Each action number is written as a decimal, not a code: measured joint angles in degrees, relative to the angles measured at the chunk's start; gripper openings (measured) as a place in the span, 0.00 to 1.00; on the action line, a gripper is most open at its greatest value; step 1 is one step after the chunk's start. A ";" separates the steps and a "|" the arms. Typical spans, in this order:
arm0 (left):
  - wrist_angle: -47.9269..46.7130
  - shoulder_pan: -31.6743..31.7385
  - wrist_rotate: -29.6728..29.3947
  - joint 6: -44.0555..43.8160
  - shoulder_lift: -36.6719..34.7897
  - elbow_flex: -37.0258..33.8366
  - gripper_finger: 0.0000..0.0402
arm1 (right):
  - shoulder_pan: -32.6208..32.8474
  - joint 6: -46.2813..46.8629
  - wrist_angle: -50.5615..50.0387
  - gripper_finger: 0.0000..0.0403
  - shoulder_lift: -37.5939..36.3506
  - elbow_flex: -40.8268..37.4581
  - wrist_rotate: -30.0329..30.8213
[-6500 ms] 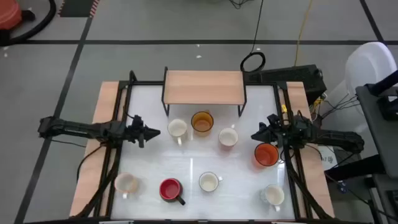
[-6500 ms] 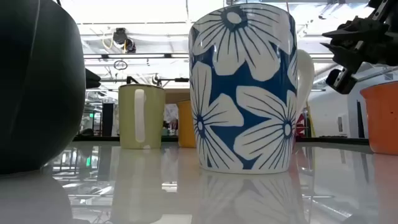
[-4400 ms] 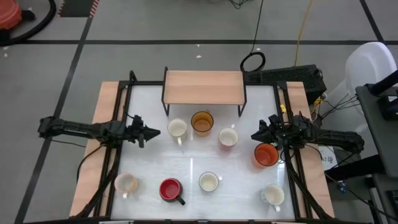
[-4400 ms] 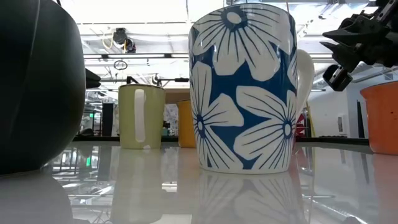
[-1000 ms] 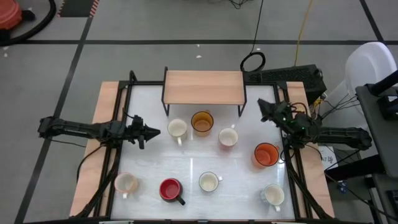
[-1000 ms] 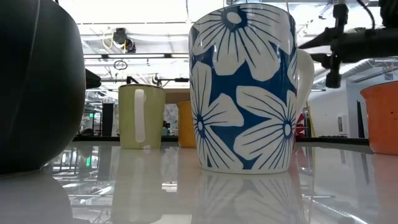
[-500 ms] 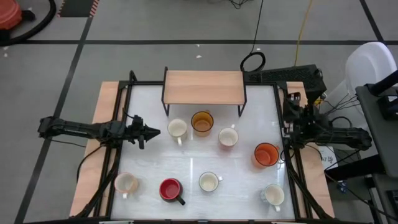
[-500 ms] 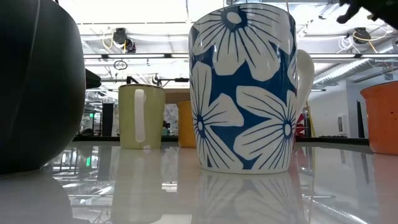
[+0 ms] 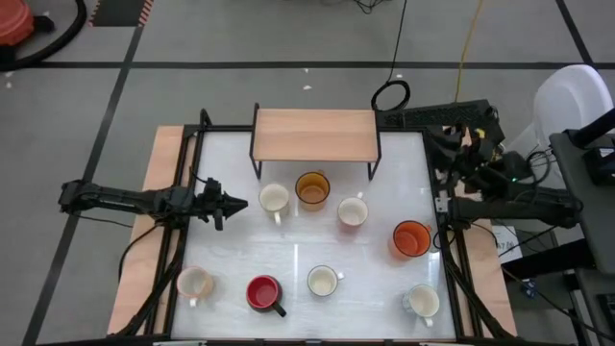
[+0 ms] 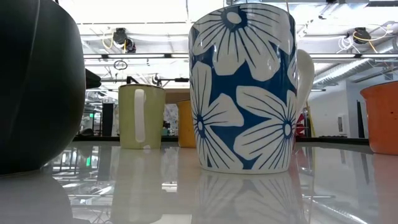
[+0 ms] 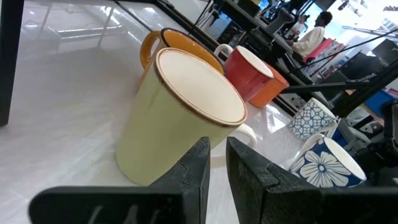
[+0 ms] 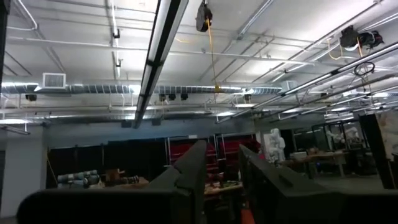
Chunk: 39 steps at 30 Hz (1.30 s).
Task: Place coffee mugs
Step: Put the orange mug on the shelf
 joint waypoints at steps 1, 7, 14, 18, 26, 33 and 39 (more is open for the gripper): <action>0.00 0.00 0.00 0.01 0.00 -0.01 0.14 | 0.00 -0.02 -2.04 0.20 1.03 2.23 0.00; 0.01 0.00 0.00 -0.01 -0.01 0.01 0.14 | 0.00 -1.11 -15.04 0.20 7.75 14.81 -0.09; 0.00 0.00 0.00 0.00 0.00 0.00 0.14 | 0.00 -1.41 -22.69 0.20 14.61 24.36 -0.10; 0.00 0.00 0.00 -0.01 -0.01 0.00 0.14 | 0.00 -1.42 -25.31 0.20 17.67 28.49 -0.11; 0.00 0.00 0.00 0.10 -0.01 0.01 0.14 | 0.00 -0.12 -34.81 0.20 22.89 35.70 -0.13; 0.00 0.00 -0.02 3.13 -0.01 0.01 0.14 | 0.02 5.00 -51.07 0.20 25.44 39.80 -1.22; 0.00 0.00 -0.04 4.86 -0.02 -0.01 0.14 | 0.02 0.84 -61.91 0.20 25.40 39.81 -14.32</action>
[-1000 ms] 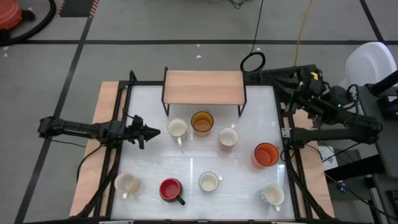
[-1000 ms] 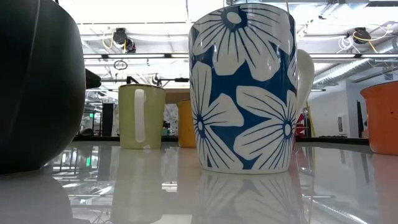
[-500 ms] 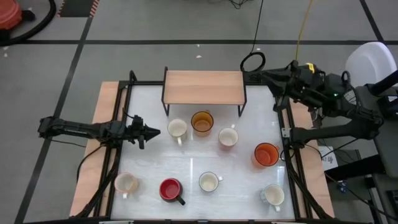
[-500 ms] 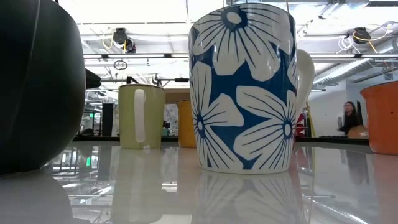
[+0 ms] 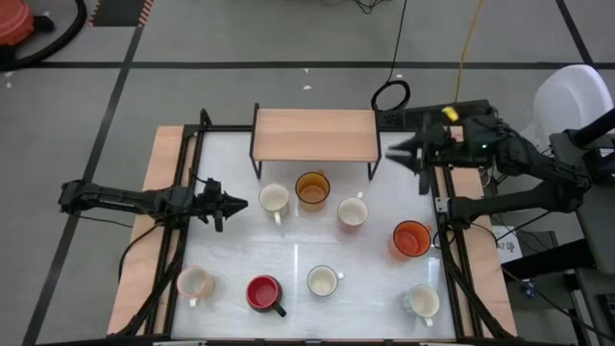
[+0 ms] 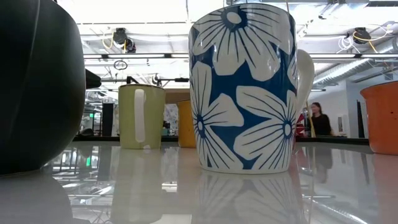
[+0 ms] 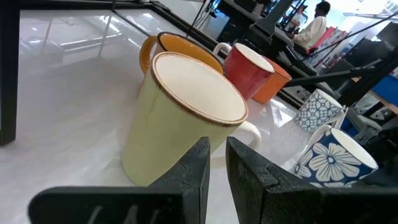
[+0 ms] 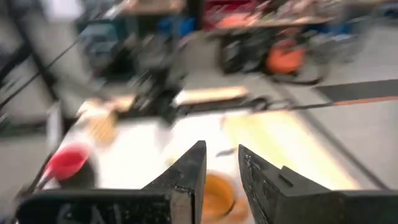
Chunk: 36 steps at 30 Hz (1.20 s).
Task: Place coffee mugs
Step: Put the orange mug on the shelf
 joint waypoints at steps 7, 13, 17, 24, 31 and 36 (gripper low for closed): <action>0.00 0.00 -0.12 1.33 0.02 0.00 0.14 | 0.02 -4.32 -2.50 0.20 -0.80 -4.07 -8.26; 0.00 0.00 -2.77 1.31 0.00 0.02 0.14 | 0.02 -4.20 1.25 0.20 -1.56 -11.51 -8.27; 0.00 0.00 -3.60 1.53 0.01 0.01 0.14 | 0.02 1.10 6.91 0.20 -1.75 -17.82 -8.30; 0.02 0.00 -4.46 1.55 0.02 0.01 0.14 | 0.01 12.30 16.40 0.20 -1.69 -30.06 -9.70; 1.66 0.00 -5.08 3.86 0.02 0.00 0.14 | 0.49 8.13 21.85 0.20 -1.73 -34.38 -20.85; 4.20 0.00 -6.19 5.53 0.00 0.02 0.14 | 2.34 5.21 23.17 0.20 -2.44 -34.38 -21.79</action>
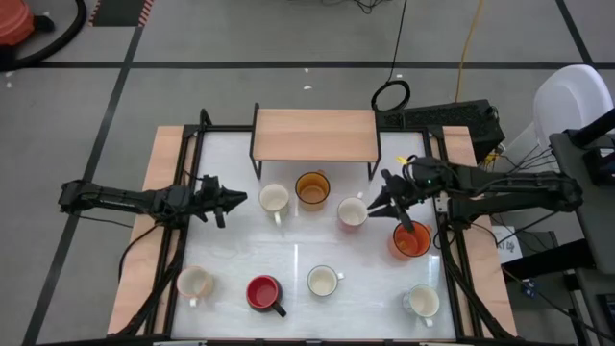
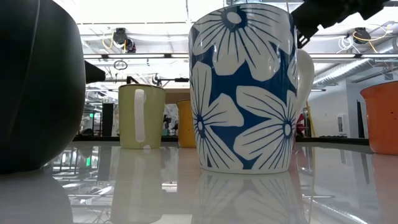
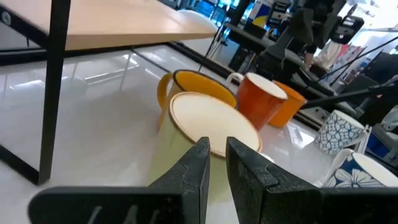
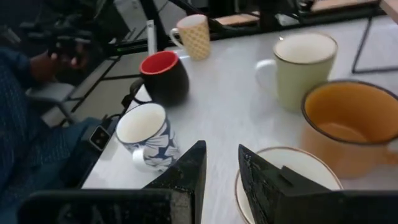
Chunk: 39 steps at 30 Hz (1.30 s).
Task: Place coffee mugs
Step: Put the orange mug on the shelf
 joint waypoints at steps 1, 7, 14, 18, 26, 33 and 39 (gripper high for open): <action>-0.06 0.00 0.00 -0.05 0.00 0.00 0.14 | 0.26 -0.67 -0.18 0.20 -0.07 0.00 0.03; -0.39 0.00 0.00 -0.08 0.02 0.00 0.14 | 0.56 -0.20 -0.51 0.20 -0.09 0.00 0.00; -0.37 0.00 0.02 0.64 0.02 0.00 0.14 | 1.51 1.61 -9.12 0.20 0.38 3.27 2.69; -0.35 0.00 0.02 0.68 0.02 -0.02 0.14 | 4.05 1.70 -19.24 0.20 2.68 7.98 11.28; -0.37 0.00 0.02 0.66 0.02 0.00 0.14 | 8.52 3.71 -38.33 0.21 10.67 21.42 20.88; -0.33 0.00 0.01 1.80 0.02 0.00 0.14 | 10.71 6.83 -50.75 0.30 16.76 29.52 24.24; -0.33 0.01 0.01 2.01 0.02 -0.01 0.14 | 11.87 7.39 -54.68 0.42 19.35 30.51 24.11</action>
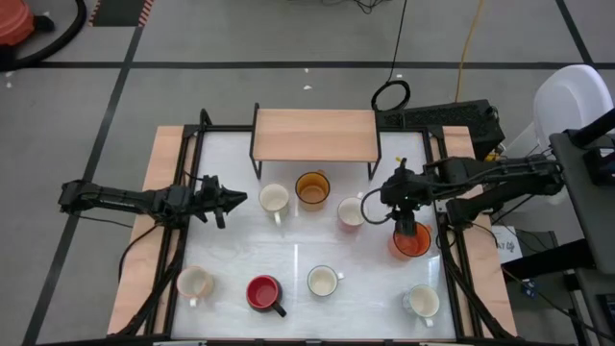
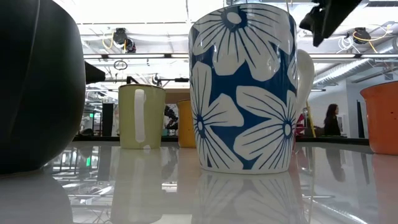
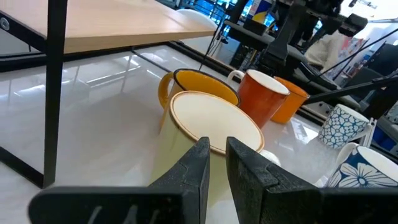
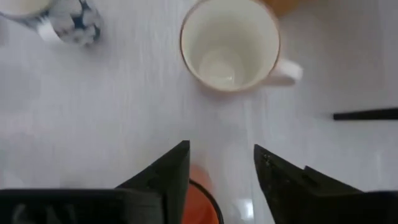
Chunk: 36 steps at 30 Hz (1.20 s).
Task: Place coffee mugs
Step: Put the orange mug on the shelf
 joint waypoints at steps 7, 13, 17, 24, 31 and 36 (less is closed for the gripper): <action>0.00 -0.01 0.01 0.19 0.00 0.01 0.14 | 0.70 3.48 -6.78 0.52 0.57 0.00 -1.61; 0.00 -0.01 0.01 1.15 0.00 0.00 0.14 | 1.90 5.97 -10.02 0.54 0.23 0.00 -0.54; 0.00 -0.01 0.01 1.16 0.00 -0.01 0.14 | 2.90 5.33 -10.49 0.54 0.39 0.00 0.07; 0.00 -0.01 0.01 1.14 0.00 0.00 0.14 | 4.70 5.24 -10.45 0.54 0.48 -0.37 -0.01; 0.00 -0.01 0.01 0.85 0.00 0.00 0.14 | 5.70 5.59 -10.29 0.54 0.49 -4.39 -1.96; 0.00 -0.01 0.01 0.81 0.00 0.00 0.14 | 6.02 6.22 -9.02 0.61 0.49 -7.95 -3.13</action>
